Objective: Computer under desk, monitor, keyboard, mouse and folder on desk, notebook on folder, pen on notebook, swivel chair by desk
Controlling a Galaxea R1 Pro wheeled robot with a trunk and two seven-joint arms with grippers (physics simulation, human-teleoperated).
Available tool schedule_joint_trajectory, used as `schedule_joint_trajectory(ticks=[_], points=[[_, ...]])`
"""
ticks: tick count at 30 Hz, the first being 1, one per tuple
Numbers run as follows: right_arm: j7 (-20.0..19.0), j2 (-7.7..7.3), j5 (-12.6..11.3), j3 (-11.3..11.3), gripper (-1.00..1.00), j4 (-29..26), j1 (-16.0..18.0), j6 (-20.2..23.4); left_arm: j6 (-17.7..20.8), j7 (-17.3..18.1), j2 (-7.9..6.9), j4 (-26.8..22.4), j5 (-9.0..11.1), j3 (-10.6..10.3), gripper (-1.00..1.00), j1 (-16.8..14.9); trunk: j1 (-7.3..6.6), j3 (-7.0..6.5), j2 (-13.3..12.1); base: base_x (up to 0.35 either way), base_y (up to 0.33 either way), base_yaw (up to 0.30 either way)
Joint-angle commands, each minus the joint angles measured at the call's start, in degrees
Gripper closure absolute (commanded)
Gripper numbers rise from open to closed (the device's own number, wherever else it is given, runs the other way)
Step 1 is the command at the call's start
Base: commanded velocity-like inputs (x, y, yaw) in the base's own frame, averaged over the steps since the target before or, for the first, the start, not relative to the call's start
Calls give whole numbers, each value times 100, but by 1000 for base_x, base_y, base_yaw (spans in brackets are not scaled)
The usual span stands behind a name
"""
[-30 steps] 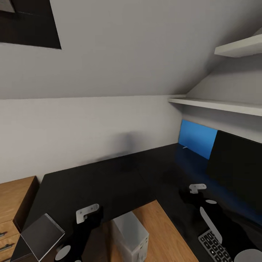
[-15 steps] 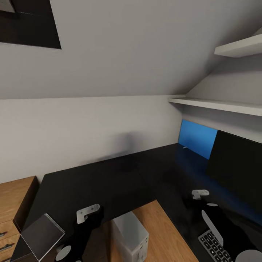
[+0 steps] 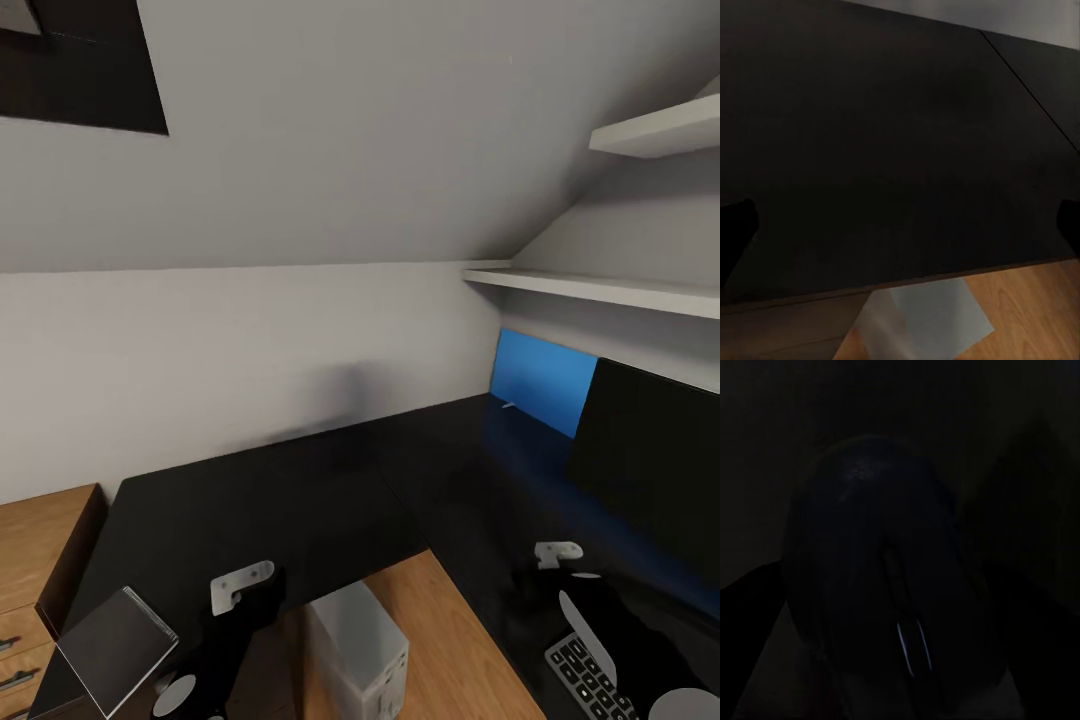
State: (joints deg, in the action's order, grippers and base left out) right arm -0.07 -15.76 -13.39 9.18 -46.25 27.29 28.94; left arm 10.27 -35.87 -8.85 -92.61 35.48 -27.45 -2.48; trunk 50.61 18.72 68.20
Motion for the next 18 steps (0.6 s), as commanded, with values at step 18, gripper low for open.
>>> schedule_joint_trajectory(ticks=[18], points=[[7,-6,240,17,100,11,5,24,28,-37,-6,-11,22,-15,-100,-7,0,7,5,-37,0,0]])
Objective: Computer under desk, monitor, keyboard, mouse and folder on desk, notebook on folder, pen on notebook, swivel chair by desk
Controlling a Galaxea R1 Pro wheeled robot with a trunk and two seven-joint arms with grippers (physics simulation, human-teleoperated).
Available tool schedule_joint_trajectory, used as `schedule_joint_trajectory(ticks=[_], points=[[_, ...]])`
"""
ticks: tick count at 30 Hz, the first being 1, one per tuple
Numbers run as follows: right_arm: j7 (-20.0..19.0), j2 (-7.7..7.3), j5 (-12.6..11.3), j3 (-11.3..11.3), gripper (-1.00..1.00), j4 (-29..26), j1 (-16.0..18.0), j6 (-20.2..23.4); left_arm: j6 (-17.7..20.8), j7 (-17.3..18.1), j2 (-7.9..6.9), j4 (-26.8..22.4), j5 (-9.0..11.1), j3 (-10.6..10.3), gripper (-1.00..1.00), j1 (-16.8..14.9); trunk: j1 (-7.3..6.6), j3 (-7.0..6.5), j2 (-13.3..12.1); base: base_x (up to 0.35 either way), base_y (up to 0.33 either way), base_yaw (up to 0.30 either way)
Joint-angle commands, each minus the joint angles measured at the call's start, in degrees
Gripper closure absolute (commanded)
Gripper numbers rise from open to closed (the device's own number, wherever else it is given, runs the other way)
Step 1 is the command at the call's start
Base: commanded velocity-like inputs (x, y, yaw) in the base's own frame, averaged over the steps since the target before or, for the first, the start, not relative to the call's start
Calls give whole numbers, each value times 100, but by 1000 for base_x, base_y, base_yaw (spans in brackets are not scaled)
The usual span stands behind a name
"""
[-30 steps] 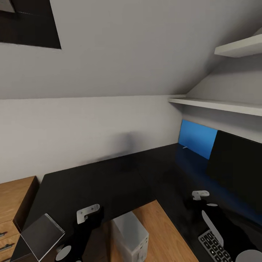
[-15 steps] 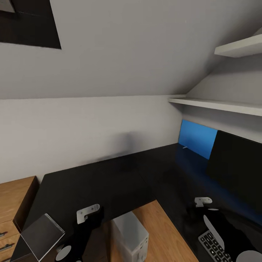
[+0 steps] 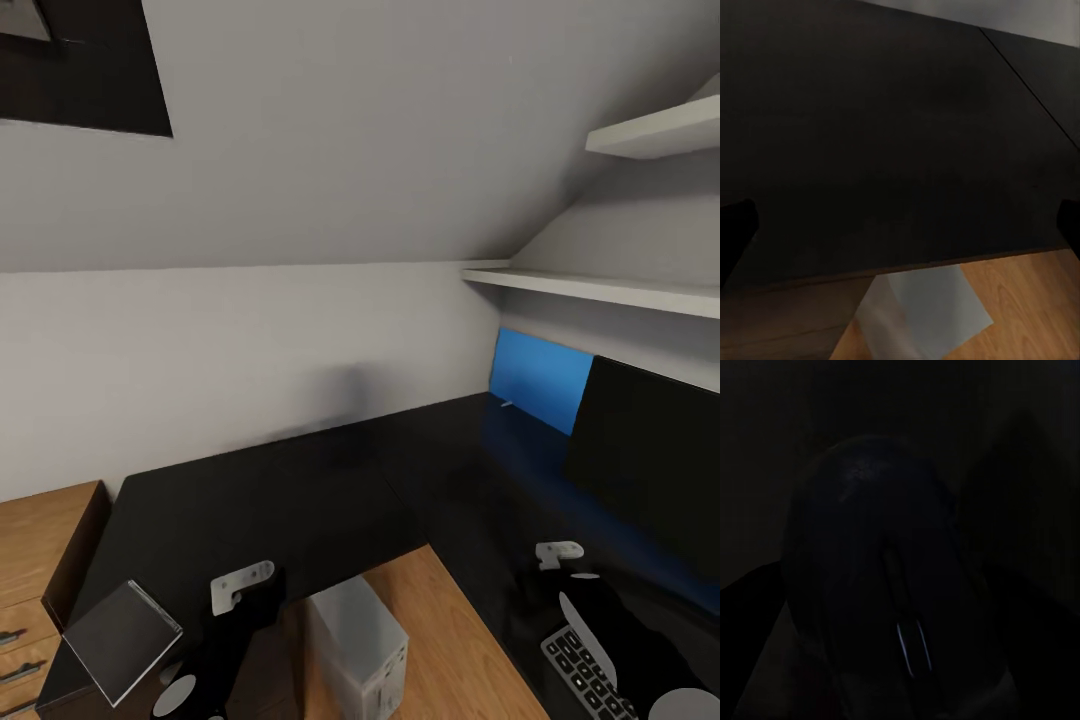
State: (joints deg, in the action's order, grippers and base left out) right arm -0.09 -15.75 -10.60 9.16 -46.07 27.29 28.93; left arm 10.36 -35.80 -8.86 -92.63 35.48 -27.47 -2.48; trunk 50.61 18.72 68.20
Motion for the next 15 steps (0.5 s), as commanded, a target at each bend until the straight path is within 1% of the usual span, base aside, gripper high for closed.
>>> schedule_joint_trajectory(ticks=[1,9,15], points=[[9,-7,-39,17,100,-7,4,25,19,-45,-4,-8,23,-13,-100,-7,0,7,5,-66,0,0],[5,-3,-39,24,100,-7,4,25,25,-41,-2,-8,29,-13,-100,-7,0,7,5,-75,0,0],[2,2,-39,24,100,-7,4,17,28,-41,-3,-8,29,-10,-100,-7,0,7,5,-17,0,0]])
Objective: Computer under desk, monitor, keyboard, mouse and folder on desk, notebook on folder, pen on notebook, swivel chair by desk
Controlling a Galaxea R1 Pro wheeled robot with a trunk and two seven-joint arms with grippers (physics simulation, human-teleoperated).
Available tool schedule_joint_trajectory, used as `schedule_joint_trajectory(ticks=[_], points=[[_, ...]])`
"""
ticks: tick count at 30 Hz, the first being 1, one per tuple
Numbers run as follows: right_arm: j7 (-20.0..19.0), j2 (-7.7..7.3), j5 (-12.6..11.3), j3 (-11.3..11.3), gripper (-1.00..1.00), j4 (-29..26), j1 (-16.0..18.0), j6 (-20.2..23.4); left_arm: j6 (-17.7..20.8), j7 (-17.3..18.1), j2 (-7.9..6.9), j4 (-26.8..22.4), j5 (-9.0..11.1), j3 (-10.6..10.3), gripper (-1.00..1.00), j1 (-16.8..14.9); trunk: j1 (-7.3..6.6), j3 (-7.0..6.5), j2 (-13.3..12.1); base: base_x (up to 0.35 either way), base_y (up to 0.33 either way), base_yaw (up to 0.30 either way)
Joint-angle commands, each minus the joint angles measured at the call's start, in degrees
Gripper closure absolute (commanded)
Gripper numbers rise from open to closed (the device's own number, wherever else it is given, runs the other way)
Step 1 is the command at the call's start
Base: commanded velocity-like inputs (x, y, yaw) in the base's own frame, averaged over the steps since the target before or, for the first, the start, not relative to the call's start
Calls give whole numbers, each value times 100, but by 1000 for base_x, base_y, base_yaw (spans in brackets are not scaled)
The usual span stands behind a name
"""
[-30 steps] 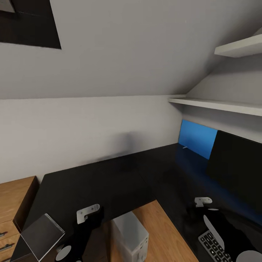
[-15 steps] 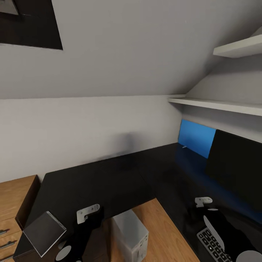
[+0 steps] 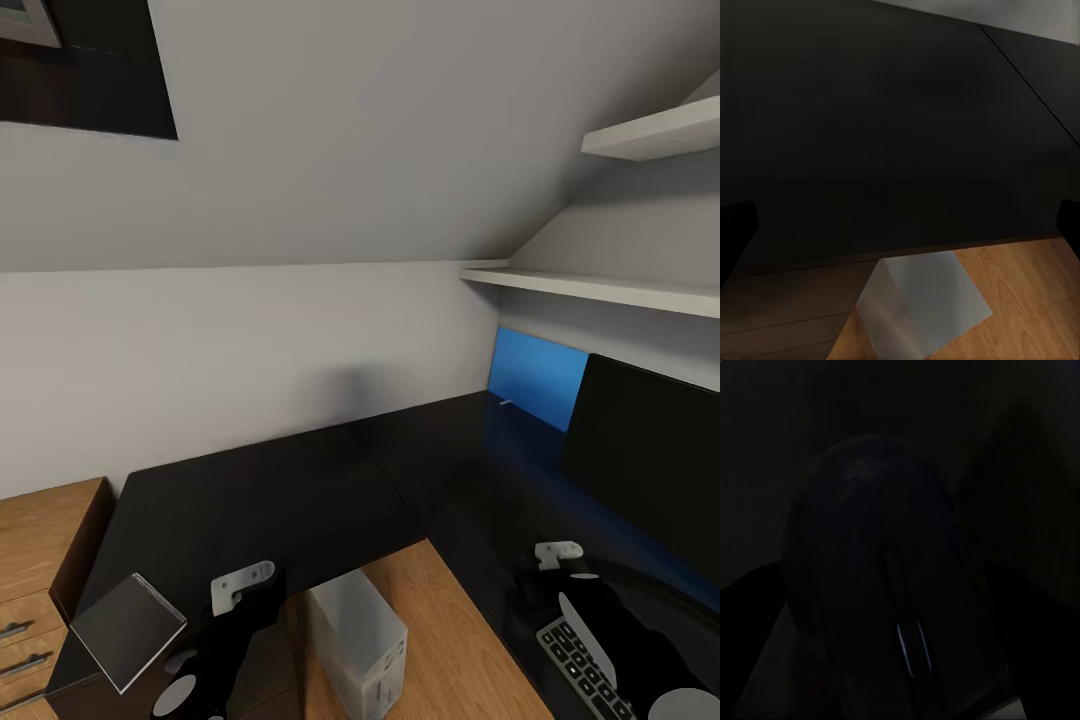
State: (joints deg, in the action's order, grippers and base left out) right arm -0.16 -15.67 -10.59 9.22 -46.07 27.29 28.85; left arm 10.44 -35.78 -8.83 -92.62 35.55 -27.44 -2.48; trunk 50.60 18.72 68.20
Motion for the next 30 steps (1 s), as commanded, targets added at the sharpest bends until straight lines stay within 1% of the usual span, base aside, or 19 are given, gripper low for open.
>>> schedule_joint_trajectory(ticks=[1,5,6,8,9,12,22,23,24,26,28,29,30], points=[[8,-7,-40,19,100,-7,4,25,19,-43,-5,-9,22,-12,-100,-7,0,7,5,-1,0,0],[11,-7,-32,19,100,-7,4,24,19,-43,-5,-10,22,-15,-100,-7,0,7,5,0,0,0],[11,-7,-31,20,-100,-7,4,24,17,-43,-5,-10,22,-15,-100,-7,0,7,5,0,0,0],[10,-7,-26,25,-100,-7,4,24,14,-43,-5,-11,22,-16,-100,-7,0,7,5,0,0,0],[9,-5,40,26,-100,-7,4,24,12,-43,-4,-11,22,-16,-100,-7,0,7,5,0,0,0],[7,0,85,27,-100,-7,4,20,13,-43,-4,-11,22,-16,-100,-7,0,7,5,0,0,0],[2,2,97,18,-100,-26,4,0,11,-43,-4,-11,22,-16,-100,-7,0,7,5,0,0,0],[6,2,89,2,-100,-141,1,-33,10,-43,-4,-11,21,-18,-100,-7,0,7,5,0,0,0],[9,13,80,-53,-100,-408,-2,-34,10,-45,-4,-10,21,-35,-100,-7,0,7,5,0,0,0],[12,38,43,-95,-100,-676,-6,-25,10,-47,-4,-9,20,-47,-100,-7,0,7,5,0,0,0],[19,143,-90,-128,-100,-899,-11,-9,10,-48,-4,-10,21,-55,-100,-7,0,7,5,0,0,3],[23,175,-122,-132,-100,-930,-11,-6,10,-47,-4,-10,22,-56,-100,-7,0,7,5,0,0,18],[58,238,-168,-138,-100,-973,-12,-5,10,-49,-4,-10,20,-57,-100,-7,0,7,5,0,0,66]])
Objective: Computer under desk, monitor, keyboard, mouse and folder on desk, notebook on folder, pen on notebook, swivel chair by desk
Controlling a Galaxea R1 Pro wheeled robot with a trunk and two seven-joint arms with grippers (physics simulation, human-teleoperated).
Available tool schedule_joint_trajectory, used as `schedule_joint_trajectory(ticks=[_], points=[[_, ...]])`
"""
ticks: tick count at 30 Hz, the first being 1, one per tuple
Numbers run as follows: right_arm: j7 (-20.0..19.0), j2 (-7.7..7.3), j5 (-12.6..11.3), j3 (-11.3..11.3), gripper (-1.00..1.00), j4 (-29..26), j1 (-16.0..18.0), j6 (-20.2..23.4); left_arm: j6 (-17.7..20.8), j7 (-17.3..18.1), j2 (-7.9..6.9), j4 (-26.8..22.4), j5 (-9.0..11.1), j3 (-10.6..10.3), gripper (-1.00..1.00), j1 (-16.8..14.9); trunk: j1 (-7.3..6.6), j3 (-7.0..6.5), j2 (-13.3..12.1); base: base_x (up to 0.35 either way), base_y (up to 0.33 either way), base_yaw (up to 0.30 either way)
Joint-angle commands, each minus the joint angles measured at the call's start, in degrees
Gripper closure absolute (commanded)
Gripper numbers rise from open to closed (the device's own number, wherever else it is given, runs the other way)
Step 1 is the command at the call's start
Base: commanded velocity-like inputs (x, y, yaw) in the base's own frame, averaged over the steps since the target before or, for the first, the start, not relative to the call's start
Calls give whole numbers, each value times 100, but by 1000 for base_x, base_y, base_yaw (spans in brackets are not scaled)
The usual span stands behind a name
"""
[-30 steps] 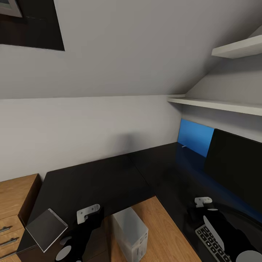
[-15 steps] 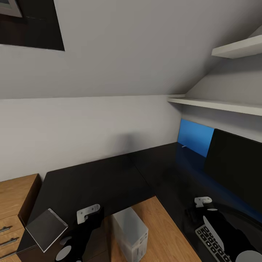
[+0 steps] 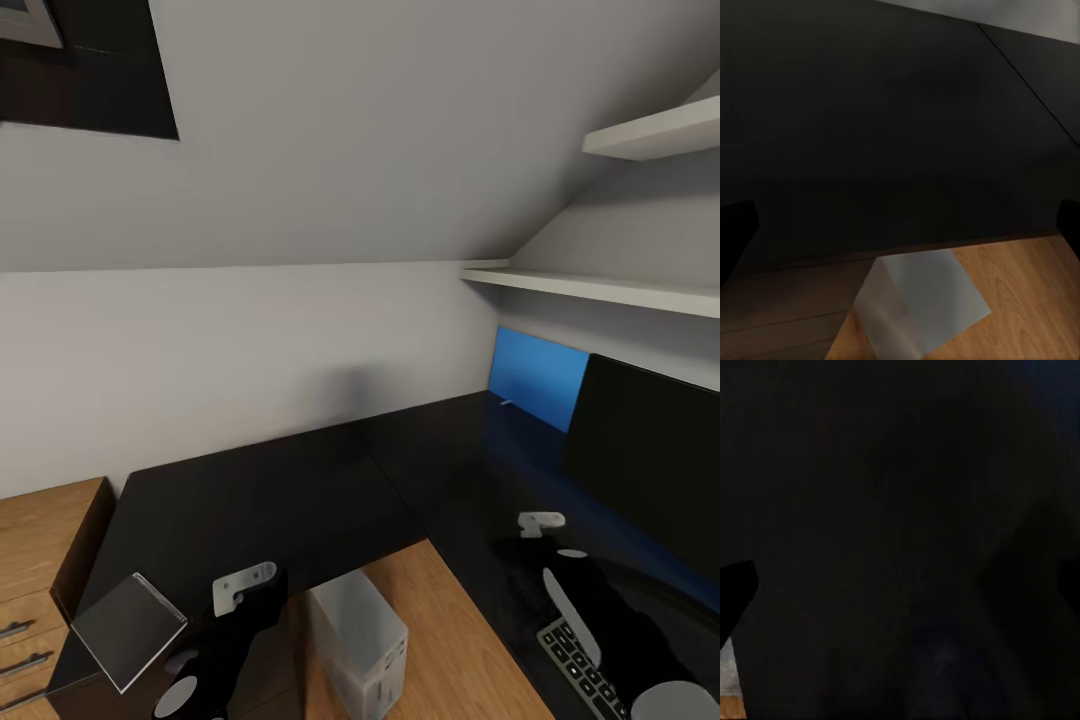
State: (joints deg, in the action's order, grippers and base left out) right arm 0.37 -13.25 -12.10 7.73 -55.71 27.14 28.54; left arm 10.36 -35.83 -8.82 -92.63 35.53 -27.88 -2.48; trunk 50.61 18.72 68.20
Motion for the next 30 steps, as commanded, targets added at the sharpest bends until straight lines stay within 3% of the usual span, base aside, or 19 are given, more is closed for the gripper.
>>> schedule_joint_trajectory(ticks=[1,8,18,21,27,30], points=[[97,62,-47,7,-100,-30,3,24,19,-43,-5,-9,23,-14,-100,-7,0,7,5,0,0,130],[1279,508,-116,1,-100,-33,2,-49,19,-46,-5,-10,23,-15,-100,-7,0,1,5,0,0,233],[1677,1039,-65,32,-100,508,2,-649,26,-47,-5,-2,24,-16,-100,-7,0,-1,5,0,0,277],[1863,1289,-17,129,-100,954,2,-1371,29,-47,-5,16,44,-16,-100,-7,0,-1,5,0,0,280],[2161,1748,97,285,-100,1554,2,-2260,13,-47,-66,146,87,-9,-100,30,0,-1,5,0,0,280],[2439,1930,221,336,-100,1885,-6,-2628,-20,-56,-166,313,90,-11,-100,255,0,-1,5,0,0,280]])
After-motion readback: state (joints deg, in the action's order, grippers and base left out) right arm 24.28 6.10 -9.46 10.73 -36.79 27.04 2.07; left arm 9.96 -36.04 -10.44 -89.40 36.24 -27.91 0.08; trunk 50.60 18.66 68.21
